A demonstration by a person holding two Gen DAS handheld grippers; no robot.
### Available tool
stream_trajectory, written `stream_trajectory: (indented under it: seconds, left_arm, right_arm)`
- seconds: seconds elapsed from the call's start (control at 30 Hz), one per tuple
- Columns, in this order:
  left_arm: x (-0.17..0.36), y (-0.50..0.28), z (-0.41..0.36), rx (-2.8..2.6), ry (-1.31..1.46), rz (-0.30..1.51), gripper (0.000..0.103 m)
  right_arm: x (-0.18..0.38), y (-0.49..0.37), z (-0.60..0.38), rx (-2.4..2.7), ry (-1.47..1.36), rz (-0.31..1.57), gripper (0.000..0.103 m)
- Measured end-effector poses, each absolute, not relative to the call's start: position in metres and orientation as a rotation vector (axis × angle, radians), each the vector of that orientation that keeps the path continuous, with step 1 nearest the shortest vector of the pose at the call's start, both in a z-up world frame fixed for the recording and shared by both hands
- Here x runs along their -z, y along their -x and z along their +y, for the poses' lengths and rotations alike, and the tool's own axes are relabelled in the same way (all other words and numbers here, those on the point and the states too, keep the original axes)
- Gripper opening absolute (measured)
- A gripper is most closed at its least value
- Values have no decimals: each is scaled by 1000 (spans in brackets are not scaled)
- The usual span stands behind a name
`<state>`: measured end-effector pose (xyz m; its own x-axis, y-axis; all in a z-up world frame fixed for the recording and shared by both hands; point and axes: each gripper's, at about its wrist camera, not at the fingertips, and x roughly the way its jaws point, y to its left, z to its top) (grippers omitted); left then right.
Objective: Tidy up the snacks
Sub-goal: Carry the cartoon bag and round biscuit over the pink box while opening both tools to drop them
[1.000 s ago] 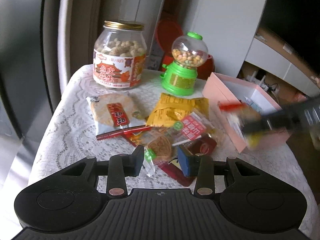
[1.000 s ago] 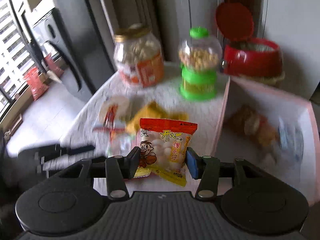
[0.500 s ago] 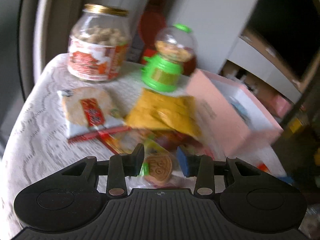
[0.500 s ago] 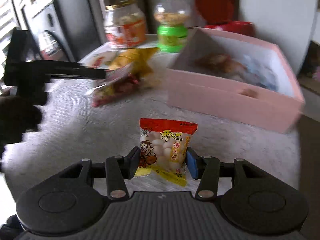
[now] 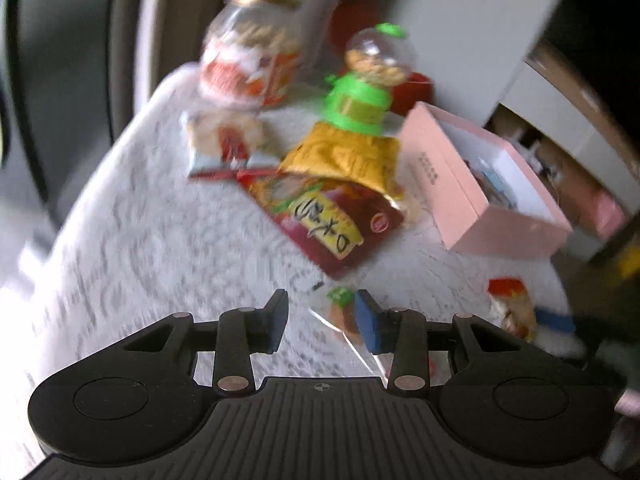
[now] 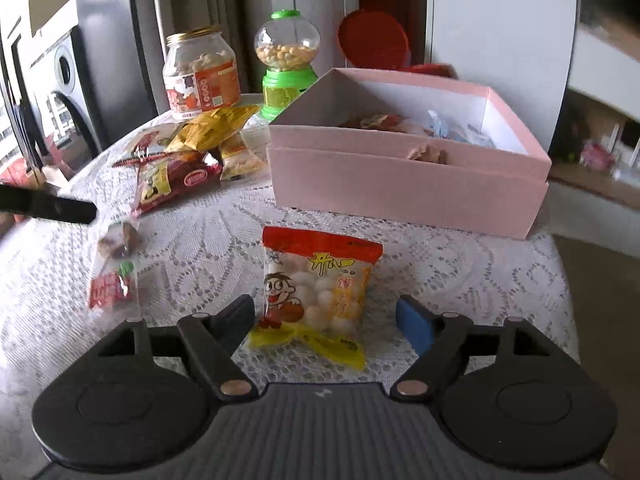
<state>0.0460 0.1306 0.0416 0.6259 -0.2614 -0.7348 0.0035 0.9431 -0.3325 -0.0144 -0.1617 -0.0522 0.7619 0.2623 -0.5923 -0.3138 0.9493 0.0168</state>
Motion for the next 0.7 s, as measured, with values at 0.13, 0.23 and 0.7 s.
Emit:
stream_trajectory:
  seconds: [0.13, 0.23, 0.7]
  left_arm:
    - [-33, -57, 119, 161, 315, 911, 42]
    - [-27, -65, 94, 195, 252, 910, 42]
    - [-21, -63, 45, 252, -19, 817, 46]
  right_arm:
    - [52, 12, -165, -295, 67, 642, 88]
    - [52, 12, -168, -284, 50, 643, 88]
    - [53, 10, -165, -276, 58, 645, 92]
